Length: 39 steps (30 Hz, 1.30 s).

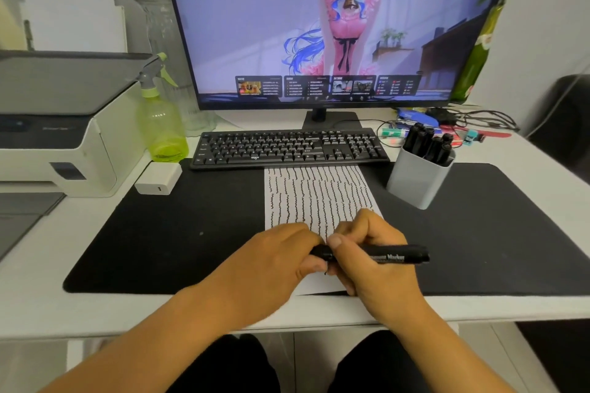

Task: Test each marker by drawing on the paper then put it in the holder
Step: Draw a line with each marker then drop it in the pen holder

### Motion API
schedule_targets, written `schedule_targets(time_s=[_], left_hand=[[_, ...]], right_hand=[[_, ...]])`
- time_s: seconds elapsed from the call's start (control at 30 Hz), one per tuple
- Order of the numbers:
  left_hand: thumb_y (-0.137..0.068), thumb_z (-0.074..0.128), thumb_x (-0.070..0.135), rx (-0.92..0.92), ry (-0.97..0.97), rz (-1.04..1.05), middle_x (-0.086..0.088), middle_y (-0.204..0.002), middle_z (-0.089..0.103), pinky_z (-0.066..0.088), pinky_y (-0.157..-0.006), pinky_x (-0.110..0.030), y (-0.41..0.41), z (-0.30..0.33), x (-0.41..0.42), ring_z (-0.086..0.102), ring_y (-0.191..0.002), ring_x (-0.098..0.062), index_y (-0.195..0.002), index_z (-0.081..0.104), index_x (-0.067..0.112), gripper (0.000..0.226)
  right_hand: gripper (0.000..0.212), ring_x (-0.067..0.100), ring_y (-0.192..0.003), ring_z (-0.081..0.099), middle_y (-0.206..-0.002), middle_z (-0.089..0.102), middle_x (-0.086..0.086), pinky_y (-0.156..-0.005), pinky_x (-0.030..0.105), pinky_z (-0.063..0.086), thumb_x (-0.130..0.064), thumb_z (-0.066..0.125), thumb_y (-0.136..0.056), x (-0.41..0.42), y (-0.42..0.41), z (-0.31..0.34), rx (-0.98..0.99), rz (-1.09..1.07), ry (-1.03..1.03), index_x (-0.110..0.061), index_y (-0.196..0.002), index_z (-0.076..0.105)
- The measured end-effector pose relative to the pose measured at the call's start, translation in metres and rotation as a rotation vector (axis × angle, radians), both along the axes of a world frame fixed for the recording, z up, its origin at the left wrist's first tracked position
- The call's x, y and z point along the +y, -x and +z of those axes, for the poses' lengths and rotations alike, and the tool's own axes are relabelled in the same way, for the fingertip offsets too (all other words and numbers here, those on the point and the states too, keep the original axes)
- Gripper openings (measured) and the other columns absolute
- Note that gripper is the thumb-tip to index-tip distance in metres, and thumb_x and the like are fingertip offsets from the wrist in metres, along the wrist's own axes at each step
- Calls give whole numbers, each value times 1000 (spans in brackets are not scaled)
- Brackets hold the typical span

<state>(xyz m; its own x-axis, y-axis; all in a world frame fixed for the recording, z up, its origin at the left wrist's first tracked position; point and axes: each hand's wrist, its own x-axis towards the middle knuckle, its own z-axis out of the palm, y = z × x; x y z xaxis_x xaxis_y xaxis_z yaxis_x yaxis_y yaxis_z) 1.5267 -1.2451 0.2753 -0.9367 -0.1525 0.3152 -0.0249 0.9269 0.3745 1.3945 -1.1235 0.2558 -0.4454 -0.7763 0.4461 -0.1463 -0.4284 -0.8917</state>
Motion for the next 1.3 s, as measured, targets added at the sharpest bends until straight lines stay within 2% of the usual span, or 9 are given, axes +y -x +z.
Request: schedule_targets(time_s=[0.13, 0.3, 0.43, 0.5, 0.77, 0.9, 1.0, 1.13, 1.3], left_hand=[[-99, 26, 47, 95, 133, 3, 6, -84, 56, 46, -69, -25, 1, 13, 11, 52, -73, -6, -92, 58, 18, 44], [-88, 26, 65, -62, -259, -43, 20, -89, 54, 46, -71, -18, 4, 19, 5, 55, -85, -5, -85, 48, 45, 30], [-81, 15, 66, -222, 32, -30, 24, -89, 44, 35, -76, -3, 8, 37, -16, 44, -86, 10, -102, 48, 42, 46], [-91, 27, 56, -307, 113, 47, 23, -95, 41, 35, -75, -5, 9, 51, -32, 41, -87, 9, -115, 49, 36, 38], [-89, 28, 63, -250, 268, -26, 25, -114, 45, 34, -88, -10, 13, 65, -32, 36, -103, 10, -132, 40, 46, 48], [-73, 22, 84, -90, 143, 65, 46, -95, 40, 39, -64, -10, 6, 60, -42, 38, -99, 23, -131, 7, 68, 62], [-73, 22, 82, -29, 153, 197, 34, -89, 50, 40, -56, -14, -1, 43, -68, 44, -96, 16, -134, 24, 60, 65], [-81, 41, 67, -149, 163, 385, 26, -88, 51, 40, -61, -14, -6, 2, -100, 52, -76, 7, -128, 43, 46, 52], [-83, 45, 66, -230, 73, 458, 27, -113, 41, 43, -80, -14, -9, -43, -111, 45, -94, 7, -134, 40, 43, 56]], right_hand=[[29, 6, -43, 51, -57, 61, -11, -43, 18, 43, -24, 67, -89, -1, -9, 0, -125, -44, 117, -39, -66, 58], [31, 6, -53, 57, -61, 63, -16, -54, 21, 47, -21, 64, -90, -2, -2, 8, 83, -57, 99, -43, -70, 56], [1, 4, -60, 60, -71, 67, -11, -57, 21, 50, -36, 69, -90, 3, 17, 17, 139, 84, -143, -36, -90, 68], [15, 8, -69, 63, -80, 69, -6, -64, 25, 53, -40, 68, -89, 7, 30, 22, 181, 33, -181, -30, -99, 74], [36, 3, -86, 50, -93, 67, -11, -76, 20, 43, -51, 59, -93, 5, 33, 31, 1024, -157, -322, -27, -116, 72], [18, -1, -80, 57, -91, 60, -19, -69, 13, 47, -48, 57, -95, 20, 53, 42, 868, -188, -391, -36, -107, 63], [4, 4, -80, 65, -86, 67, -16, -64, 10, 49, -36, 61, -94, 41, 94, 61, 583, -569, -296, -37, -97, 61], [10, 15, -77, 65, -92, 69, 4, -54, 10, 42, -25, 59, -100, 43, 146, 84, 394, -971, -253, -17, -104, 61], [25, 23, -82, 60, -99, 64, 7, -58, 15, 38, -22, 58, -101, 25, 179, 86, 384, -1038, -368, -2, -117, 63]])
